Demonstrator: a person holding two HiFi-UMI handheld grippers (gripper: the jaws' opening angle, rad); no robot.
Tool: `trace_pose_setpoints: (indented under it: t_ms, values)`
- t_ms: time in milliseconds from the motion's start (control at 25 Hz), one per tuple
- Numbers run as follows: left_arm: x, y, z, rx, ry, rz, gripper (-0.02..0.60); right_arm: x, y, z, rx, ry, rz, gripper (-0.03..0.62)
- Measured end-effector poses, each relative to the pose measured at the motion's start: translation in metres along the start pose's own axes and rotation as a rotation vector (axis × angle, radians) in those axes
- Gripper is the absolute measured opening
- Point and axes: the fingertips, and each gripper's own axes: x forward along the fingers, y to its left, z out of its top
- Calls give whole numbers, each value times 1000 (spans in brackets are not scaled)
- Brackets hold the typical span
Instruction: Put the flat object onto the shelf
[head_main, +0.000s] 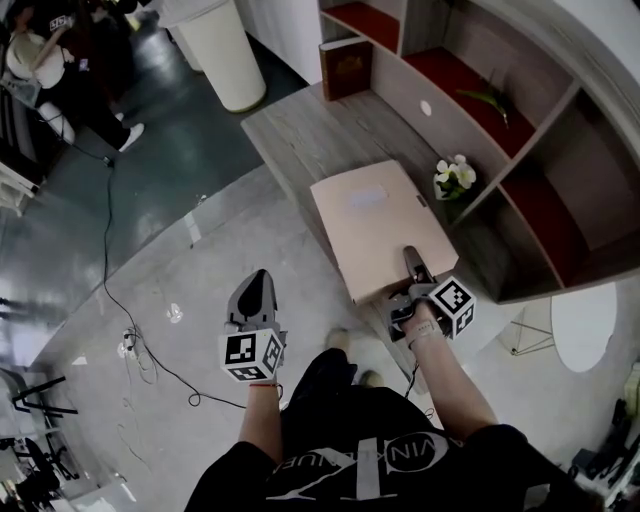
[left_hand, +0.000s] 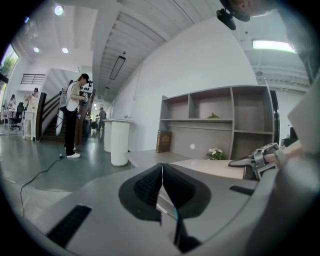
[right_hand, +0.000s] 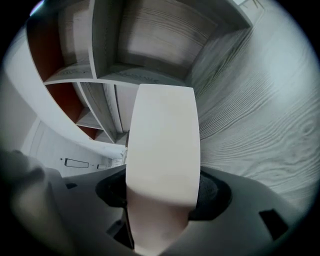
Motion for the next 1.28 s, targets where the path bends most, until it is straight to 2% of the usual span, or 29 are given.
trace_pose_setpoints:
  t_ms: [200,320,520,720,1000,1280]
  values:
    - [3,-3,-4,-11,7,-15,8,1,-3,-7,18,45,-25,322]
    - [4,-4,-5,-16,6,-21,8,-1,-6,-17,7,125,-43,337]
    - [2,-6,-4,-27,2,-29,8,-9,-6,-43,-127,331,-57,381]
    - [0,0,-6,-45,3,-18,6,-17,-1,-65,-245,505,-21,420]
    - [-1,-1,-6,-61,-4,-25,8,-30,7,-84,-362,652,65,452]
    - [1,-3,-3,-67,-8,-34,8,-39,-4,-96,-517,745,37,479]
